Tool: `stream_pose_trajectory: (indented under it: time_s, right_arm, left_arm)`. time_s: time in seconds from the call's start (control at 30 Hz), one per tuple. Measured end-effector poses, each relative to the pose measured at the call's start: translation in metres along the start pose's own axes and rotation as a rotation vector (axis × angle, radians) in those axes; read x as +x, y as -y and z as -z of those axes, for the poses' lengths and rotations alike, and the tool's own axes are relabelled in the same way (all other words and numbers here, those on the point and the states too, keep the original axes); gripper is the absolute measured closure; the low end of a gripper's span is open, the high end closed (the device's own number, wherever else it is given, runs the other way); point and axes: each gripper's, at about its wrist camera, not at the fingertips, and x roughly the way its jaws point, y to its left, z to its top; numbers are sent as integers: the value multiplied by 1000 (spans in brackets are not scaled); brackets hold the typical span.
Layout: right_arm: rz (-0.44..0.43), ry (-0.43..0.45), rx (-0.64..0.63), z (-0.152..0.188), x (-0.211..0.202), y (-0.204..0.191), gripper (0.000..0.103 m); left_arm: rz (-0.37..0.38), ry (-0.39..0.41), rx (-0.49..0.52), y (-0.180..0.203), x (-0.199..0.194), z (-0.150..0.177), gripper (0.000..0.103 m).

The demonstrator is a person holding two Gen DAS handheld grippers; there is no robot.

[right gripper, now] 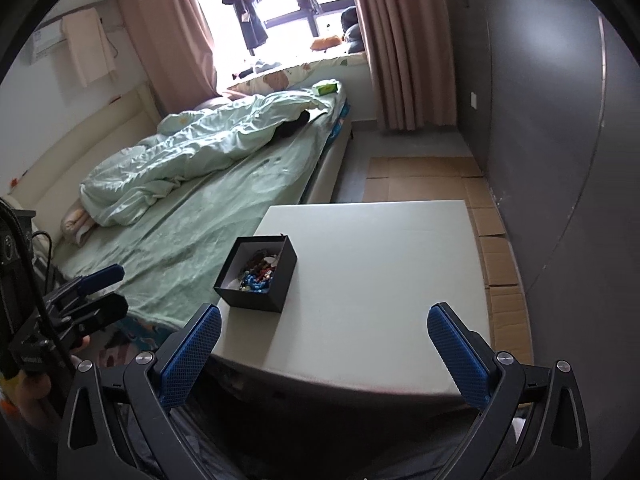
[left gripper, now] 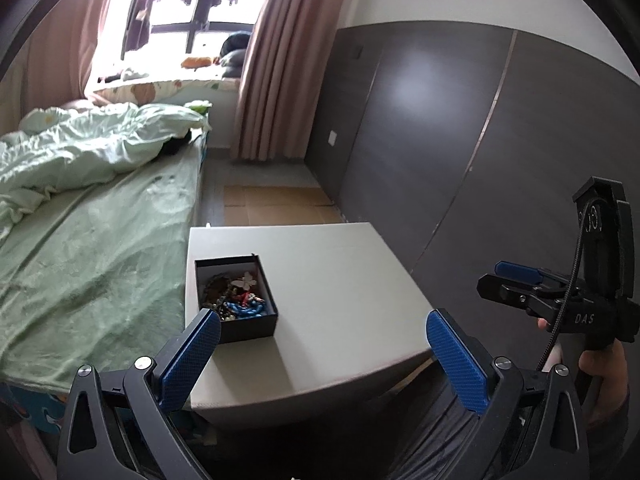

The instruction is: Organize jewelry

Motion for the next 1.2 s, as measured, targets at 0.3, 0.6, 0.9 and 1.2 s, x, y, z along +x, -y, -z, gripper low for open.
stream_pose_trajectory:
  time_s: [0.3,0.6,0.9,1.2]
  right_arm:
    - [11,78,-6,33,-57,-11,0]
    - [41,155,-5,75,-103,-23,0]
    - [65,196,-17,95,-122,-31,0]
    - [42,208,-48,100,-128,-48,0]
  left_arm:
    - [-12,95,31,26,-52,25,0]
    - [-46,184,25,34,-102,58,0]
    - [-44,226,-10,28,-127,68,0]
    - [-60,239,27,36,-140,73,0]
